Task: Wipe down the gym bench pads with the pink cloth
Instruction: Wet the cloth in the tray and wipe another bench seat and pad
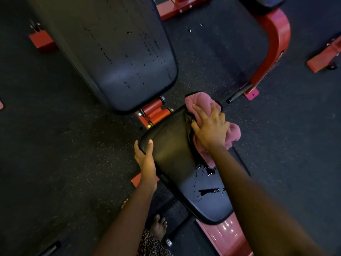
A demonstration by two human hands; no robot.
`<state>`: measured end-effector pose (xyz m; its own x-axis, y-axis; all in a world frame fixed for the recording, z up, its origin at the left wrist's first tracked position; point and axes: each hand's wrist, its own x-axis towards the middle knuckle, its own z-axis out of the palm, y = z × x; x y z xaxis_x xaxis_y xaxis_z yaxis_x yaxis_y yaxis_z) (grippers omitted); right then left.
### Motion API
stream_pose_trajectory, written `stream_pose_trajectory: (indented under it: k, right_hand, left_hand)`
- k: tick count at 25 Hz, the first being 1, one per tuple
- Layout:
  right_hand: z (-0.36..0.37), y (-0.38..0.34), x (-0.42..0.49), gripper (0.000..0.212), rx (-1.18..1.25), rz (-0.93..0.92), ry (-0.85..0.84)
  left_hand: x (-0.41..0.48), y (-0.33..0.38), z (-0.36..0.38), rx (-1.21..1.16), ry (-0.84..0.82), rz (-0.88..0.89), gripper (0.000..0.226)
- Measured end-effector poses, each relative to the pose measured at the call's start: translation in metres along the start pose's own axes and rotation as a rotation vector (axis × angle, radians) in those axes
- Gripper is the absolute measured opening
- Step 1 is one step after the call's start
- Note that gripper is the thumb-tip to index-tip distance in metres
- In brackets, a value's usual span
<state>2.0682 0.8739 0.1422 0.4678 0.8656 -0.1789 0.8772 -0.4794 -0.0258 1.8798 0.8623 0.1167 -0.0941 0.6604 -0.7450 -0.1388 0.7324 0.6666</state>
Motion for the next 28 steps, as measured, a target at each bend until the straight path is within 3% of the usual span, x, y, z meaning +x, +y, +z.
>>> stream_pose_trajectory:
  k: [5, 10, 14, 18, 23, 28]
  right_hand:
    - [0.016, -0.022, -0.090, 0.050, 0.061, -0.064, 0.065]
    - [0.032, -0.029, -0.187, 0.053, 0.037, -0.167, 0.027]
    - [0.032, -0.006, -0.179, 0.051, 0.034, -0.223, 0.014]
    - [0.023, 0.029, -0.129, 0.053, 0.023, -0.144, 0.054]
    - [0.018, 0.072, -0.092, 0.051, 0.094, 0.114, 0.084]
    - [0.019, 0.113, -0.098, 0.050, 0.253, 0.330, 0.094]
  left_hand:
    - [-0.012, -0.022, -0.021, -0.009, -0.092, -0.035, 0.078]
    - [-0.059, -0.063, -0.020, -0.004, -0.174, -0.084, 0.073]
    - [-0.055, -0.067, -0.007, -0.124, -0.174, -0.140, 0.074]
    - [-0.046, -0.076, -0.004, -0.206, -0.190, -0.160, 0.069]
    - [-0.034, -0.084, -0.012, -0.160, -0.220, -0.249, 0.097]
    - [-0.032, -0.083, -0.014, -0.155, -0.249, -0.247, 0.083]
